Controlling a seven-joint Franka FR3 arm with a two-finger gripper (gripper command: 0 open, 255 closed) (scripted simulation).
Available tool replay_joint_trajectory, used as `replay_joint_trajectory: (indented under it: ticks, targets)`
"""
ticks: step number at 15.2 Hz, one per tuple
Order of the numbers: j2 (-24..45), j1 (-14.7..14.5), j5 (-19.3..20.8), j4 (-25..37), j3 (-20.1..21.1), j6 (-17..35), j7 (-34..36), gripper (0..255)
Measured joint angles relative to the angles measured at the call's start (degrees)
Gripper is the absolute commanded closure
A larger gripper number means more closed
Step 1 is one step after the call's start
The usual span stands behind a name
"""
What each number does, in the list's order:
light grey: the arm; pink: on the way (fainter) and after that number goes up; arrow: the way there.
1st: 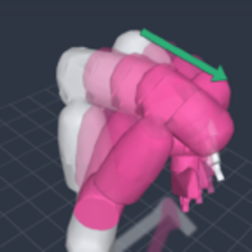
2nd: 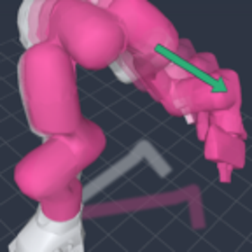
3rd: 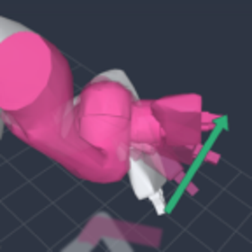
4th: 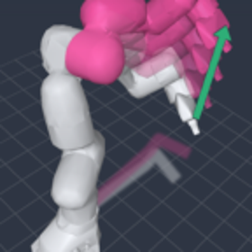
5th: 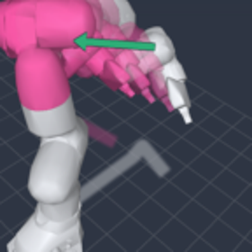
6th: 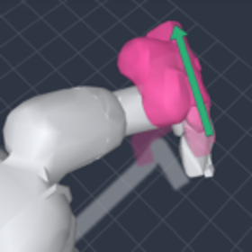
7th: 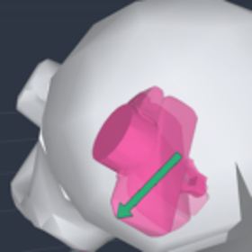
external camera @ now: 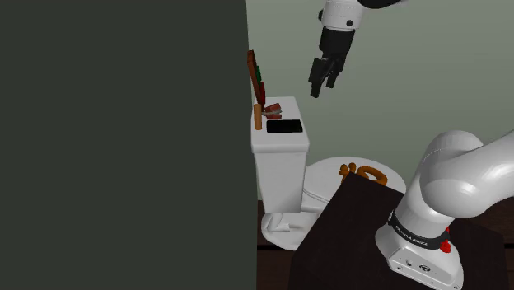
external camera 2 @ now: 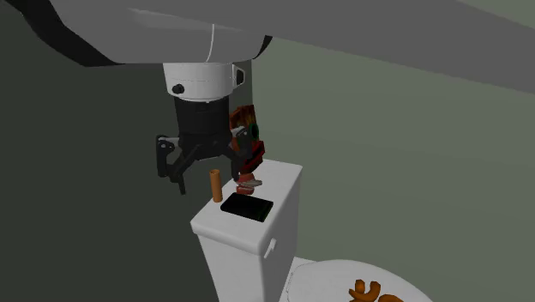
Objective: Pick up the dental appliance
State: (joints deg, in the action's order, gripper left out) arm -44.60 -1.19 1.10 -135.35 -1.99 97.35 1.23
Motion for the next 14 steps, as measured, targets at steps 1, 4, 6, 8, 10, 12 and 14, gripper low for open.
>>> replay_joint_trajectory:
  ticks: [1, 4, 6, 8, 10, 12, 14]
  targets:
    - [0.00, 0.00, 0.00, 0.00, 0.00, 0.00, 0.00, 0]
    - [4.58, 0.25, 0.72, 2.01, -1.62, 1.62, -1.94, 0]
    - [8.94, 0.39, 1.15, 3.81, -2.93, 3.25, -3.56, 0]
    - [13.10, 0.47, 1.44, 5.87, -4.16, 4.43, -5.19, 0]
    - [18.13, 0.49, 1.49, 8.55, -5.34, 5.80, -6.80, 0]
    - [22.92, 0.60, 1.44, 11.47, -6.56, 6.74, -8.62, 0]
    - [27.25, 0.73, 1.25, 13.65, -7.62, 7.88, -10.34, 0]
